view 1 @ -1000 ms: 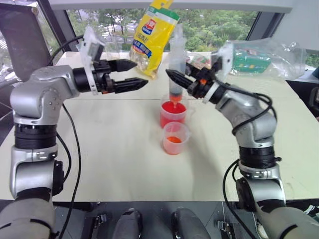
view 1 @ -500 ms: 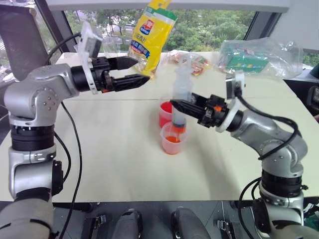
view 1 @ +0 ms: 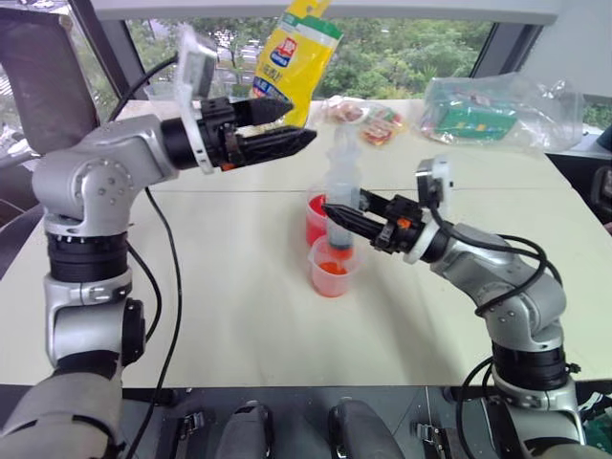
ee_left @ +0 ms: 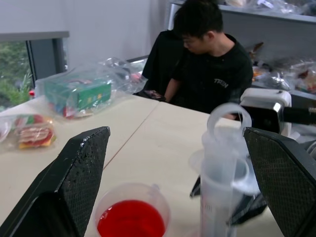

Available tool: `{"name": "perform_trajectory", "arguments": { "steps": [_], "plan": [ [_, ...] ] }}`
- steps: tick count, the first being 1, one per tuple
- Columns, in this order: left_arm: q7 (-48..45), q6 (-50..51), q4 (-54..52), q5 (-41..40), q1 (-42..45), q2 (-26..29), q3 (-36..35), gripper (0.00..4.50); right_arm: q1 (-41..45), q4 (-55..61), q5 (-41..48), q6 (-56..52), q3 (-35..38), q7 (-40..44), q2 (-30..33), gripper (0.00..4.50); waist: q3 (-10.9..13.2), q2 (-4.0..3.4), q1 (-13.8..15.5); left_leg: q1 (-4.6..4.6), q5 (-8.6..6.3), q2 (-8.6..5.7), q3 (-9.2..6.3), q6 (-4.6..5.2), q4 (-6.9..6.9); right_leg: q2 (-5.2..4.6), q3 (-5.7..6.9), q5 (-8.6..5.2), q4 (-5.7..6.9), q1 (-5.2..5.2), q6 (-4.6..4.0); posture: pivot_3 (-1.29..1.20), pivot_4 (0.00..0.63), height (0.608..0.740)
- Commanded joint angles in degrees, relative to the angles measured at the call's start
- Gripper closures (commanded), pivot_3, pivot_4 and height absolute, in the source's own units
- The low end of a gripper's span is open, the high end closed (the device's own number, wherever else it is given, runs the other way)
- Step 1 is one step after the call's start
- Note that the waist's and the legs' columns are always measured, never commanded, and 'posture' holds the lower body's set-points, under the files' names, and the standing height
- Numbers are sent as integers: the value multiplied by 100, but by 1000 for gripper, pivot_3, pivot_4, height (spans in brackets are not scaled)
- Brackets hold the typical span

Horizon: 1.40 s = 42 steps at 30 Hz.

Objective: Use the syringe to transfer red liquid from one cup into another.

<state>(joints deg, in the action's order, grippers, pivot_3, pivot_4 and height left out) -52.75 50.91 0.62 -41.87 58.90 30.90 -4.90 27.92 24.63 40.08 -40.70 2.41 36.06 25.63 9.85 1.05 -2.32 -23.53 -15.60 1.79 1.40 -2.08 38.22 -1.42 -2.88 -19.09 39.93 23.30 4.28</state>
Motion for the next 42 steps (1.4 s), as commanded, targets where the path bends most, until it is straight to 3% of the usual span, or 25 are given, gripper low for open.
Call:
{"name": "perform_trajectory", "arguments": {
  "steps": [1,8,9,11,18,42],
  "plan": [
    [-62,-219,43,134,122,-62,134,56,52,175,2,146,24,43,46,3108,0,0,0,0,0,0,0,0,0,0,0,0,0,0,0,0,150,740],
    [-223,-522,248,396,207,-349,493,56,103,210,-25,133,-28,55,48,3108,0,0,-5,0,0,1,0,0,0,2,0,0,0,1,0,0,150,740],
    [-239,-536,274,400,228,-400,505,290,105,214,-32,135,-40,56,51,3108,0,0,-1,0,0,1,0,0,0,2,0,0,0,1,0,0,150,740],
    [-269,-549,293,422,251,-480,529,878,99,222,-39,139,-62,59,57,3108,0,0,1,0,0,0,0,0,0,1,0,0,-1,0,0,0,150,740],
    [-487,-431,130,341,205,-470,610,4430,141,164,-78,179,-85,76,39,3108,0,0,-10,0,0,1,0,0,0,2,0,0,-2,-1,0,0,150,740],
    [-662,-223,-627,385,-421,-425,1020,4476,854,-246,-52,259,213,59,16,3108,0,0,-6,1,0,1,-1,0,0,1,0,0,-2,-2,0,0,150,740]
  ]
}}
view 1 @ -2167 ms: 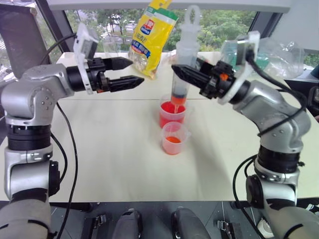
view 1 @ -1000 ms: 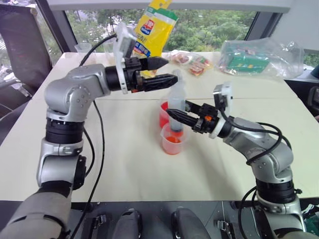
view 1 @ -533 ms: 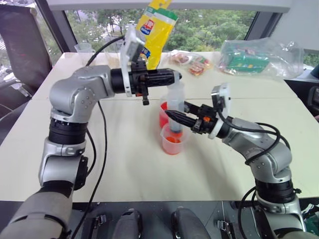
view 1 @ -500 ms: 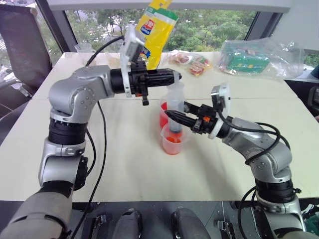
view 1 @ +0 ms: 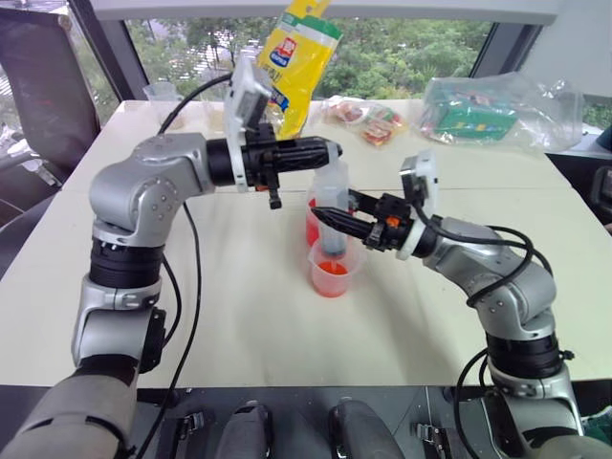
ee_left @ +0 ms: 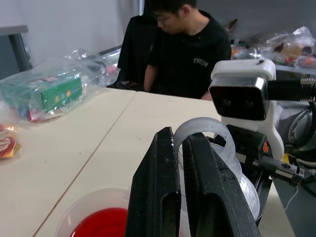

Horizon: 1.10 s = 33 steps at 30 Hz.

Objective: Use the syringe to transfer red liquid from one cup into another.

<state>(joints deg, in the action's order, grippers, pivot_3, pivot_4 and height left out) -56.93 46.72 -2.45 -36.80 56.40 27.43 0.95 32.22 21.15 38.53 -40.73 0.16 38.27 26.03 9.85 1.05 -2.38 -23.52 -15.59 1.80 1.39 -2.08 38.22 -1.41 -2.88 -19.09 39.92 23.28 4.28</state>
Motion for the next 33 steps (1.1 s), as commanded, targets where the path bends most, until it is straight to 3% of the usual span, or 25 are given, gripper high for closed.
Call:
{"name": "perform_trajectory", "arguments": {
  "steps": [1,9,12,18,20,26,33],
  "plan": [
    [-242,205,-334,-124,-189,-78,441,4476,440,90,117,255,457,-168,-27,3108,0,0,0,0,0,0,0,0,0,0,0,0,0,0,0,0,150,740],
    [-159,247,-342,-159,-159,-71,367,4476,345,75,76,253,388,-133,15,3108,0,0,1,0,0,0,0,0,0,0,0,0,0,0,0,0,150,740],
    [-94,262,-282,-197,-61,-23,188,3462,199,104,52,231,306,-100,14,3108,0,0,2,0,0,0,0,0,0,0,0,0,0,0,0,0,150,740],
    [-126,407,-367,-278,-31,423,-241,683,-56,139,6,195,174,-73,-30,3108,0,0,-5,0,0,1,-1,0,0,1,0,0,0,0,0,0,150,740],
    [-177,455,-413,-314,-70,653,-376,65,-92,128,-11,206,147,-65,-26,3108,0,0,-12,0,0,1,0,0,0,0,0,0,0,0,0,0,150,740],
    [-174,649,-629,-610,-314,1291,-806,65,31,15,6,195,191,-19,68,3108,0,0,-1,1,0,3,-2,0,-2,1,1,0,1,2,0,0,150,740],
    [127,702,-941,-822,-725,1369,-996,65,845,-194,445,-493,542,-165,342,3108,0,0,6,1,0,-1,-2,1,1,-5,2,0,-4,-5,0,0,150,740]
  ]
}}
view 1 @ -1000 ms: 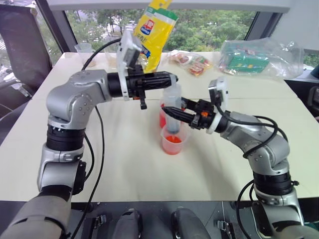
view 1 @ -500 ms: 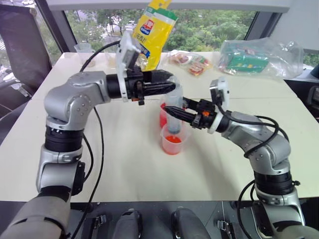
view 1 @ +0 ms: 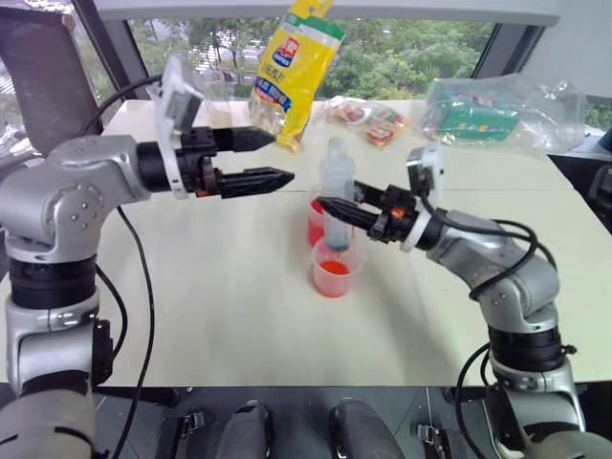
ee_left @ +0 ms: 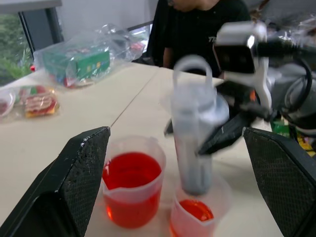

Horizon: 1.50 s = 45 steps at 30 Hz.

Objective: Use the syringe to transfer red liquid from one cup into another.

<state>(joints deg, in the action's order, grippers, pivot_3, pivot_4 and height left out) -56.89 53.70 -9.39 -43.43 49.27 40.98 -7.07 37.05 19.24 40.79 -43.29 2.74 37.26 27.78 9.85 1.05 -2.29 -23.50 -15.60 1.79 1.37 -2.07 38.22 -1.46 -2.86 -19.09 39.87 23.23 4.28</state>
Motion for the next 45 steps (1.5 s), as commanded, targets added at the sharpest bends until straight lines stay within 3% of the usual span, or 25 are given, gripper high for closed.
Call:
{"name": "perform_trajectory", "arguments": {
  "steps": [1,6,10,18,30,36,40,45],
  "plan": [
    [160,-5,-263,-180,-32,2,-193,65,442,-41,238,-314,296,-75,213,3108,0,0,-3,0,0,1,0,0,0,0,0,0,0,0,0,0,150,740],
    [428,-87,-399,-227,-191,-205,-131,65,2033,-1619,19,-1799,655,-1303,431,3108,1,-1,-26,1,0,1,4,0,2,-2,-3,0,4,2,0,0,150,740],
    [520,-143,-461,-204,-279,-294,-94,65,2980,-2986,-556,-2752,420,-1819,670,3108,0,0,-12,1,4,0,6,6,-10,-3,-4,0,3,10,-2,0,150,740],
    [639,-220,-583,-202,-447,-305,-93,65,3196,-4532,-1590,-3516,-1421,-1074,1017,3108,0,-1,-24,-15,-2,0,16,17,-21,-4,-8,0,-33,14,-1,0,150,740],
    [871,-358,-910,-198,-1076,-135,-253,65,3081,-5827,-2570,-3004,-2352,-137,837,3108,0,0,-23,-30,-3,1,13,18,-18,-3,-6,1,-35,26,0,0,150,740],
    [921,-311,-1029,-362,-1250,-64,-346,0,3150,-6026,-2816,-2926,-2250,75,755,120,0,0,-14,-29,-3,0,11,17,-14,-5,-4,1,-34,23,0,0,150,740],
    [927,-265,-1111,-460,-1338,13,-385,0,3090,-5409,-2764,-2976,-2148,332,958,48,0,-1,-15,-28,-3,-1,9,17,-13,-5,-2,2,-35,20,1,0,150,740],
    [1018,-164,-1275,-597,-1570,206,-566,0,2646,-3386,-2419,-2936,-1884,913,1678,48,1,-1,-9,-33,-4,0,7,19,-16,-5,-1,2,-37,24,1,0,150,740]
  ]
}}
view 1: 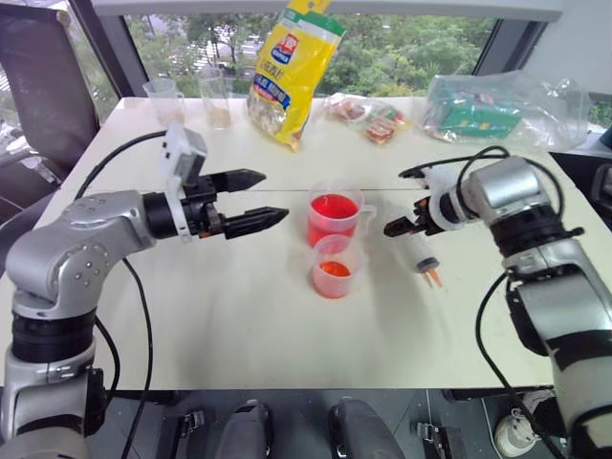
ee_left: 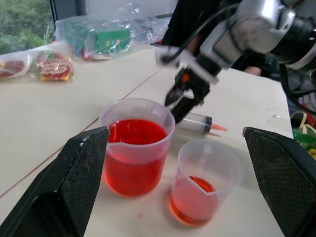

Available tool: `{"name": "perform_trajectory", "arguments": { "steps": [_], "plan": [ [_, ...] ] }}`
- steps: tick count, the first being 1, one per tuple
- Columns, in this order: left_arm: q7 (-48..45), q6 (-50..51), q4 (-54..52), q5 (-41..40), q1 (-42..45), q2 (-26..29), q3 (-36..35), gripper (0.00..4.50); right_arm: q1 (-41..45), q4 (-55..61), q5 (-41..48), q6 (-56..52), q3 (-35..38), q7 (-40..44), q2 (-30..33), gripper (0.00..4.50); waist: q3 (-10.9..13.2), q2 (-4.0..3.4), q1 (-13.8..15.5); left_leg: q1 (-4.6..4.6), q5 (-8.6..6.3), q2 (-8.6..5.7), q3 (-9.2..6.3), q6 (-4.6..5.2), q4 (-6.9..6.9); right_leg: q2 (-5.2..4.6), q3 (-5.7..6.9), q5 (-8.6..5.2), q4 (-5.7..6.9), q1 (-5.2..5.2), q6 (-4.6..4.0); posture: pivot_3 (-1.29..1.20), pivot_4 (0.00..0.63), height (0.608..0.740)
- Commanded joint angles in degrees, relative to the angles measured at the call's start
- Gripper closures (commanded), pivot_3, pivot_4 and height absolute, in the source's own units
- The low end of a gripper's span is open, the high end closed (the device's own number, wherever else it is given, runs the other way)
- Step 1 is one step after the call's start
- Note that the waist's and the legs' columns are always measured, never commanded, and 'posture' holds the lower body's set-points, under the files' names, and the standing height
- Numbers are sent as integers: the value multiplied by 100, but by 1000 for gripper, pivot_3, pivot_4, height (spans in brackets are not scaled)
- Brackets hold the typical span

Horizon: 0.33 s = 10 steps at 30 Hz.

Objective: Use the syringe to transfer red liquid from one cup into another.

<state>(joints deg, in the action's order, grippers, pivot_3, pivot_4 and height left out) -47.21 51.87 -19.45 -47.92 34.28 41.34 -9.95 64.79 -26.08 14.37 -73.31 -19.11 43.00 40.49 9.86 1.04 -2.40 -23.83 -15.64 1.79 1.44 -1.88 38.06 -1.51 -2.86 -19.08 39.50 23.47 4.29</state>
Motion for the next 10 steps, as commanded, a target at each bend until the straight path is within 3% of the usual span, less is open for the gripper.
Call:
{"name": "perform_trajectory", "arguments": {
  "steps": [1,5,10],
  "plan": [
    [68,46,-307,-187,-137,222,-337,0,-272,1531,284,161,380,449,579,48,0,0,1,-1,-1,0,-1,1,-1,0,1,0,-3,0,0,0,150,740],
    [125,179,-475,-380,-442,483,-637,0,-1007,2936,644,884,825,1182,1326,48,0,0,7,0,-3,0,-6,5,-2,0,4,0,-9,-6,0,0,150,740],
    [237,411,-667,-690,-758,798,-1013,0,-1818,3651,1185,1690,1700,1991,1868,48,0,0,-5,9,-4,0,-3,5,2,-1,2,1,-9,-15,3,0,150,740]
  ]
}}
